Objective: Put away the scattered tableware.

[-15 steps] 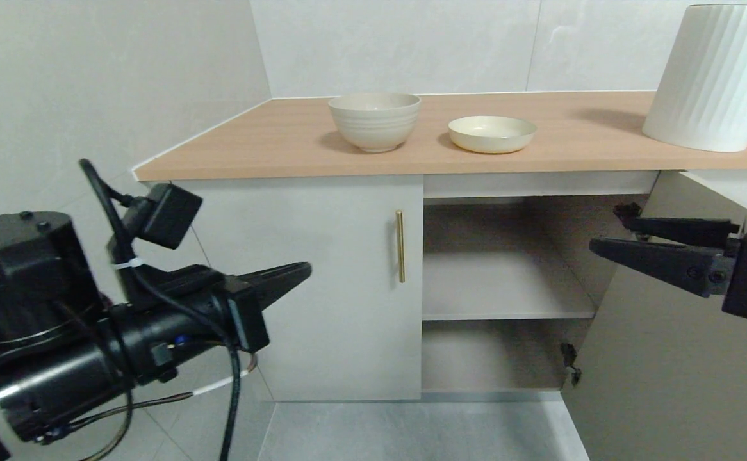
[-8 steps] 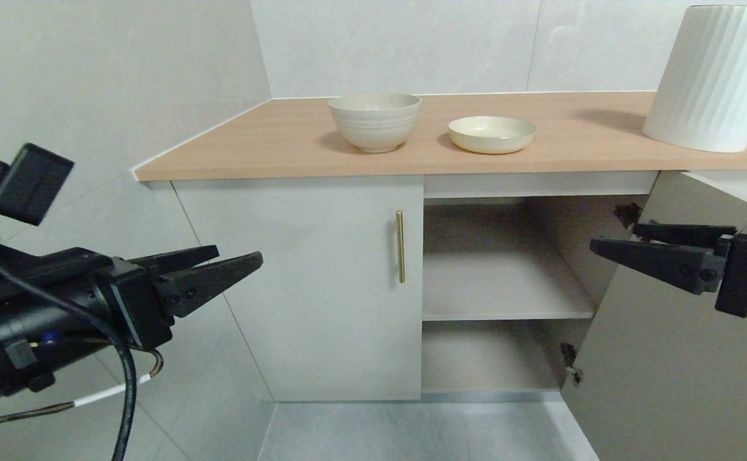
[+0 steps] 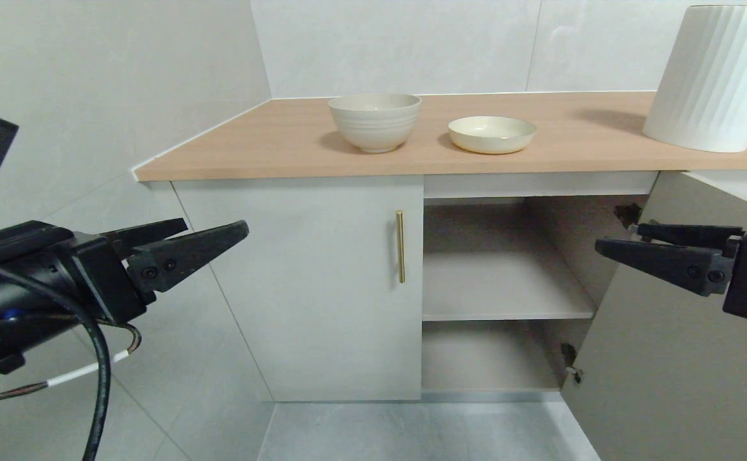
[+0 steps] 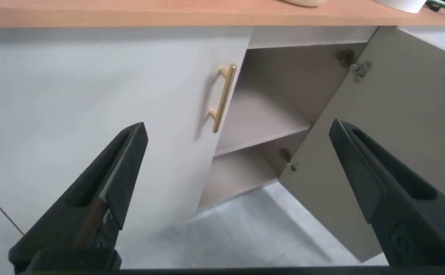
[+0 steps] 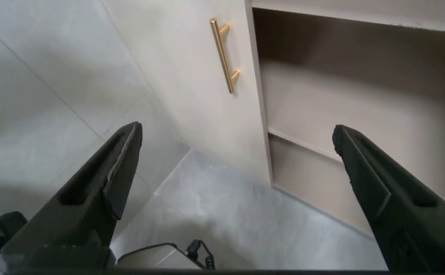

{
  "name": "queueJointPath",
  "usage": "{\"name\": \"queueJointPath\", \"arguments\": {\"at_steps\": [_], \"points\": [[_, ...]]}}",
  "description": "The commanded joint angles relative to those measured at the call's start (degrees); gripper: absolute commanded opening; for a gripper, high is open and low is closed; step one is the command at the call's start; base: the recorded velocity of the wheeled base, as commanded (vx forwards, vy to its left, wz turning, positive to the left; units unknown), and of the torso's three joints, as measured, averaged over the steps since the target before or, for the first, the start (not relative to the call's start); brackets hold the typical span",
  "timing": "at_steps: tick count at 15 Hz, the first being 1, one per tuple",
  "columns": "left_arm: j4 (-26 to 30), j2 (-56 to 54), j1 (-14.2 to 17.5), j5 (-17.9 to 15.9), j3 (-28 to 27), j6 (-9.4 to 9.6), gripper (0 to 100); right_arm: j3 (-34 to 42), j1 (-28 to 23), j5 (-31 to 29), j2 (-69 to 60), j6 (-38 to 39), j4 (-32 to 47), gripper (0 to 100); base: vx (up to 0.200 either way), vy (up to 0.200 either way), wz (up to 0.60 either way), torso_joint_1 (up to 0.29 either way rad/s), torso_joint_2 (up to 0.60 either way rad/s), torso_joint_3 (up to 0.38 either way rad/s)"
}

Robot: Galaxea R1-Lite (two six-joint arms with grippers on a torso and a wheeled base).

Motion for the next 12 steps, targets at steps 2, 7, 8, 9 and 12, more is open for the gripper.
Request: {"name": "queueJointPath", "arguments": {"at_steps": [2, 7, 8, 9, 12], "points": [[0.9, -0.3, 0.0, -0.1, -0.2, 0.05, 100, 0.0, 0.1, 0.0, -0.5, -0.1, 0.0, 100, 0.000, 0.000, 0.00, 0.000, 0.00, 0.000], [6.9, -1.8, 0.0, -0.5, -2.5, 0.05, 100, -0.3, 0.3, 0.1, -1.3, -0.1, 1.8, 100, 0.200, 0.000, 0.00, 0.000, 0.00, 0.000], [6.9, -1.7, 0.0, -0.5, -2.5, 0.05, 100, -0.3, 0.3, 0.0, -1.4, -0.1, 1.8, 100, 0.200, 0.000, 0.00, 0.002, 0.00, -0.002], [6.9, -1.8, 0.0, -0.5, -2.5, 0.05, 100, -0.3, 0.3, 0.1, -1.4, -0.1, 1.8, 100, 0.200, 0.000, 0.00, -0.002, 0.00, 0.002], [6.7, -2.3, 0.0, -0.8, -2.4, -0.21, 100, 1.2, 0.3, 0.7, -3.0, -0.3, 1.2, 100, 0.133, 0.000, 0.00, 0.000, 0.00, 0.000]]}}
